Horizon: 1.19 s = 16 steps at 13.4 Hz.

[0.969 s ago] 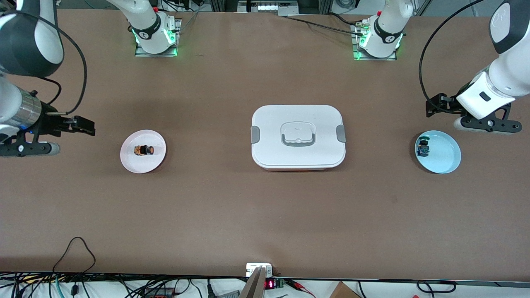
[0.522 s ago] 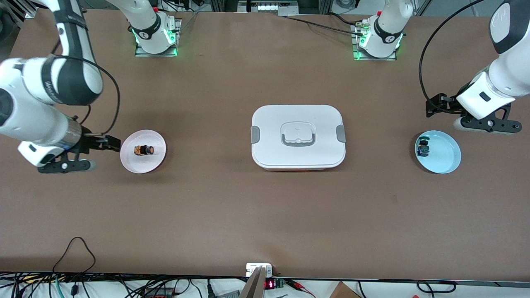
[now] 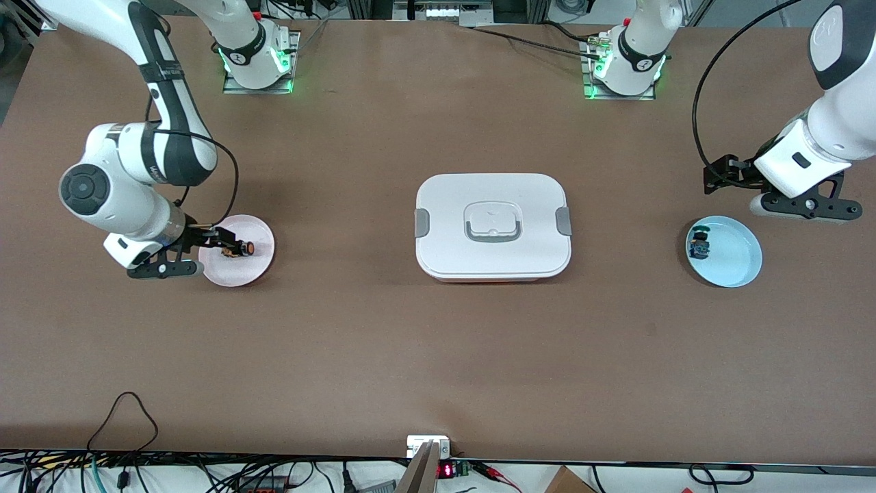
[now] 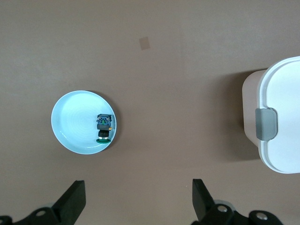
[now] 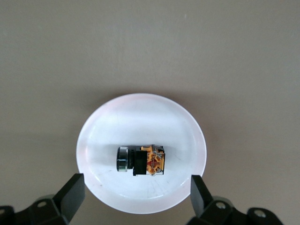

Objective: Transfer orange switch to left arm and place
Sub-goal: 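Lower the right gripper onto the orange switch on the white plate, then close the right gripper on the orange switch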

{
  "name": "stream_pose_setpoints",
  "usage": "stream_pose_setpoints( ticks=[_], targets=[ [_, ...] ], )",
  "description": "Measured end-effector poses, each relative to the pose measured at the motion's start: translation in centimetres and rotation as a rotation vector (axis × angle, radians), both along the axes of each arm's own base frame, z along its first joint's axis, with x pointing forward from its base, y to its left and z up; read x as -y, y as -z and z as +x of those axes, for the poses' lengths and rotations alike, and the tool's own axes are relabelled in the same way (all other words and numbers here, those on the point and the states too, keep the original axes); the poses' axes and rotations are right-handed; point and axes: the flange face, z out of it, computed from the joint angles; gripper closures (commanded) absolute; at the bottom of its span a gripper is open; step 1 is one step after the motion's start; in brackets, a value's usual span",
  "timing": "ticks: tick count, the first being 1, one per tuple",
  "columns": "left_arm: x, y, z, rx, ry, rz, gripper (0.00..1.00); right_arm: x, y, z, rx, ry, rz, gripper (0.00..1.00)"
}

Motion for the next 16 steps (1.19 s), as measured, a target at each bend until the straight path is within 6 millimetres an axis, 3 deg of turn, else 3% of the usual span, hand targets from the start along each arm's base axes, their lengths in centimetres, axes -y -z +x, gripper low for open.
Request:
stream_pose_setpoints(
  ticks=[3, 5, 16],
  targets=[
    [0.0, 0.0, 0.0, 0.0, 0.0, 0.0, 0.0, 0.2, 3.8, -1.3, -0.045, 0.001, -0.011, 0.0],
    [0.0, 0.0, 0.0, 0.0, 0.0, 0.0, 0.0, 0.3, 5.4, -1.6, -0.068, 0.002, -0.016, 0.0],
    [0.0, 0.0, 0.0, 0.0, 0.0, 0.0, 0.0, 0.4, 9.2, -1.6, -0.058, 0.056, 0.02, 0.0]
  ],
)
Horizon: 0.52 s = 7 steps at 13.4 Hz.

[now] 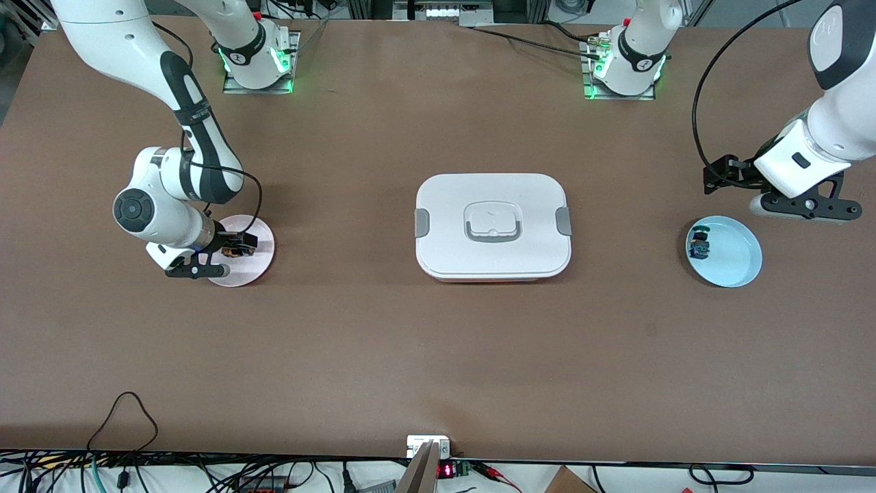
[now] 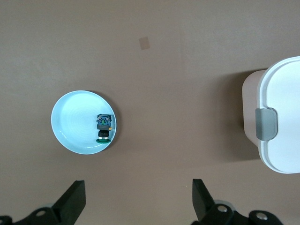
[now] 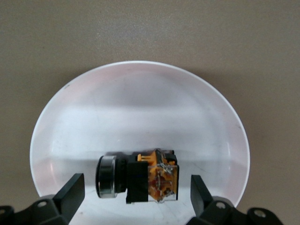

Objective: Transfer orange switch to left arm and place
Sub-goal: 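Close the right gripper on the orange switch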

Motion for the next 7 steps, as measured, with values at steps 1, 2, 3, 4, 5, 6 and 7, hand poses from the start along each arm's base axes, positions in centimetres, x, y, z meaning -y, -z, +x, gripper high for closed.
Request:
stream_pose_setpoints(
  ticks=[1, 2, 3, 4, 5, 6, 7],
  targets=[
    [0.0, 0.0, 0.0, 0.0, 0.0, 0.0, 0.0, 0.0, 0.2, 0.0, -0.001, -0.002, -0.001, 0.0],
    [0.0, 0.0, 0.0, 0.0, 0.001, 0.0, 0.0, 0.0, 0.5, 0.0, -0.001, -0.004, -0.002, 0.0],
    [0.1, 0.0, 0.0, 0.0, 0.001, 0.0, 0.0, 0.0, 0.8, -0.1, -0.001, -0.012, -0.003, 0.0],
    [0.1, 0.0, 0.0, 0.0, 0.001, 0.0, 0.0, 0.0, 1.1, -0.1, -0.001, -0.027, -0.002, 0.04],
    [0.1, 0.0, 0.0, 0.0, 0.001, 0.0, 0.0, 0.1, 1.3, -0.1, -0.001, -0.04, -0.002, 0.17],
    [0.1, 0.0, 0.0, 0.0, 0.001, 0.0, 0.0, 0.1, 1.4, -0.1, -0.002, -0.044, -0.002, 0.3],
    [0.1, 0.0, 0.0, 0.0, 0.002, 0.0, 0.0, 0.1, 1.4, -0.1, -0.002, -0.047, -0.002, 0.5]
  ],
)
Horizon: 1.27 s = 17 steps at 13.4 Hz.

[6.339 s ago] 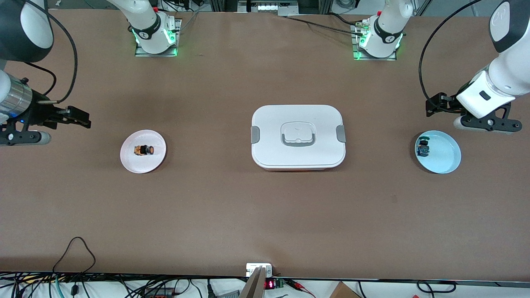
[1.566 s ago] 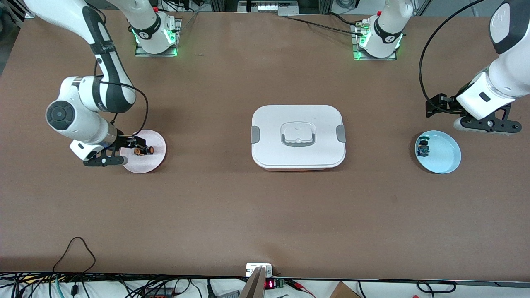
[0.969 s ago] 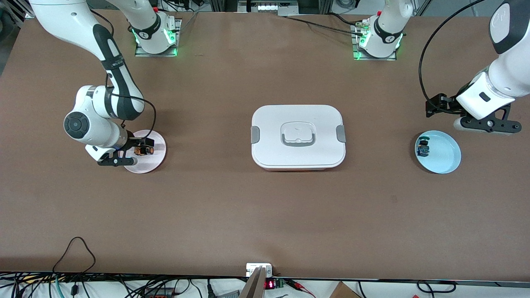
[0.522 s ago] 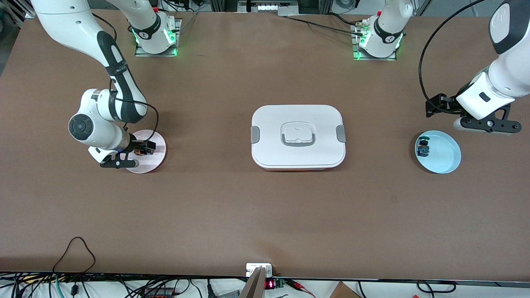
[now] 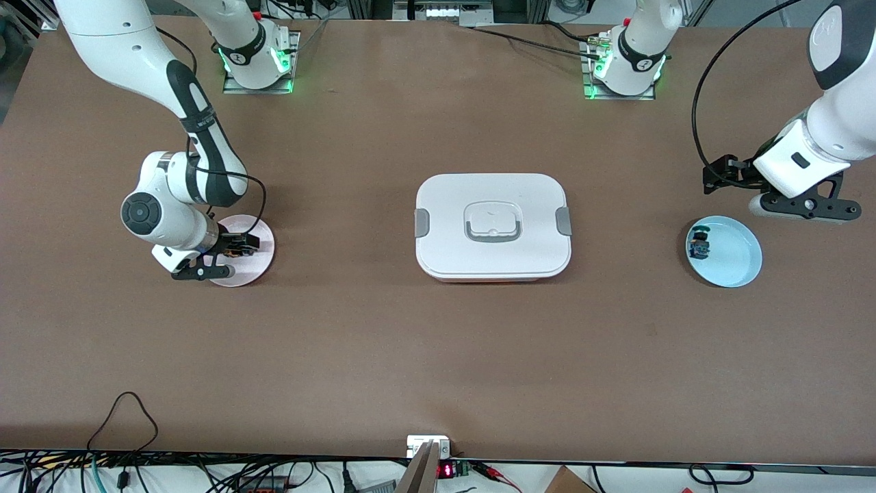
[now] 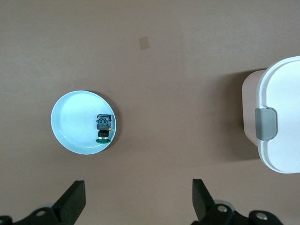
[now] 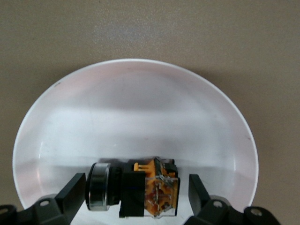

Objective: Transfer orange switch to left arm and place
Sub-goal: 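Close the right gripper on the orange switch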

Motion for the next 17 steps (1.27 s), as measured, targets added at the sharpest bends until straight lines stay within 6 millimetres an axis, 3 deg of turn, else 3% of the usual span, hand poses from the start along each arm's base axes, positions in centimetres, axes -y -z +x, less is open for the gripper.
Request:
stream_pose_setpoints(
  ticks=[1, 3, 5, 8, 14, 17],
  targets=[
    [0.0, 0.0, 0.0, 0.0, 0.001, 0.0, 0.0, 0.0, 0.0, 0.0, 0.0, -0.001, 0.0, 0.65],
    [0.1, 0.0, 0.0, 0.0, 0.002, 0.0, 0.0, 0.0, -0.1, 0.0, 0.002, -0.003, 0.001, 0.84],
    [0.4, 0.0, 0.0, 0.0, 0.007, 0.0, 0.0, -0.1, -0.2, 0.1, 0.004, -0.005, 0.001, 0.94],
    [0.8, 0.0, -0.1, -0.001, 0.014, 0.0, 0.0, -1.2, -1.7, 0.7, 0.015, -0.023, 0.014, 0.96],
    [1.1, 0.1, -0.2, -0.009, 0.02, 0.0, 0.0, -2.8, -12.2, 4.7, 0.113, -0.2, 0.066, 1.0],
    [1.2, 0.2, -0.2, -0.014, 0.023, 0.0, 0.0, -4.0, -18.4, 6.7, 0.169, -0.321, 0.088, 1.0]
  ],
)
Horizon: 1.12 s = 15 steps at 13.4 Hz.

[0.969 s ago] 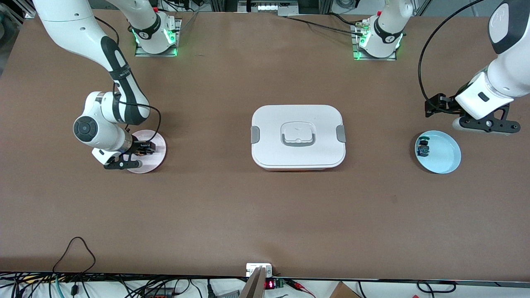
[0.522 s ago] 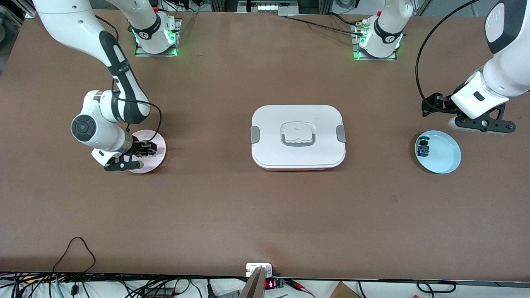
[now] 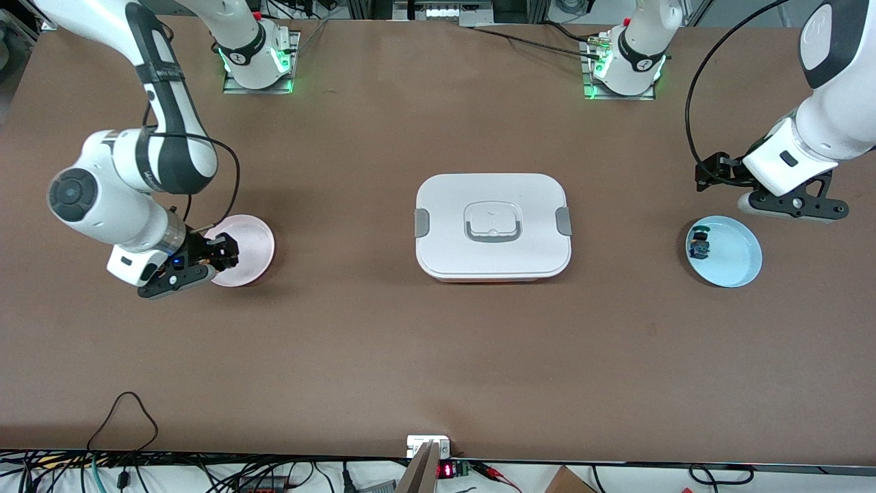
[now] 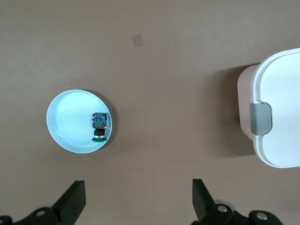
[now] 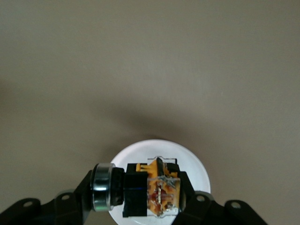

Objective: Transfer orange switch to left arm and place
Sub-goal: 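Close the right gripper on the orange switch, then lift the switch over the box with the right gripper while the left gripper approaches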

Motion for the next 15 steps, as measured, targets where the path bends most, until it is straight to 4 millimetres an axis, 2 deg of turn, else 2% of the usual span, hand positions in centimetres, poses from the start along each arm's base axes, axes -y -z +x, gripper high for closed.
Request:
stream_pose_setpoints(
  ticks=[2, 5, 8, 10, 12, 15],
  targets=[
    [-0.1, 0.2, 0.1, -0.005, -0.001, 0.0, 0.0, -2.9, -4.4, 0.5, 0.049, -0.06, 0.028, 1.0],
    [-0.6, 0.8, 0.3, -0.018, -0.018, -0.02, 0.0, -8.3, -9.5, -0.9, 0.107, -0.152, 0.069, 1.0],
    [-1.1, 1.3, 0.0, -0.063, -0.038, -0.046, 0.0, -13.4, -11.9, -2.9, 0.14, -0.261, 0.098, 1.0],
    [0.0, 1.0, -0.6, -0.122, -0.063, -0.167, 0.0, -16.3, -13.2, -4.0, 0.153, -0.315, 0.161, 1.0],
    [0.3, 1.0, -1.1, -0.185, -0.101, -0.298, 0.0, -17.8, -14.9, -4.5, 0.176, -0.358, 0.247, 1.0],
    [-0.1, 1.8, -1.0, -0.28, -0.173, -0.569, 0.0, -18.8, -16.6, -4.4, 0.277, -0.52, 0.359, 1.0]
  ],
)
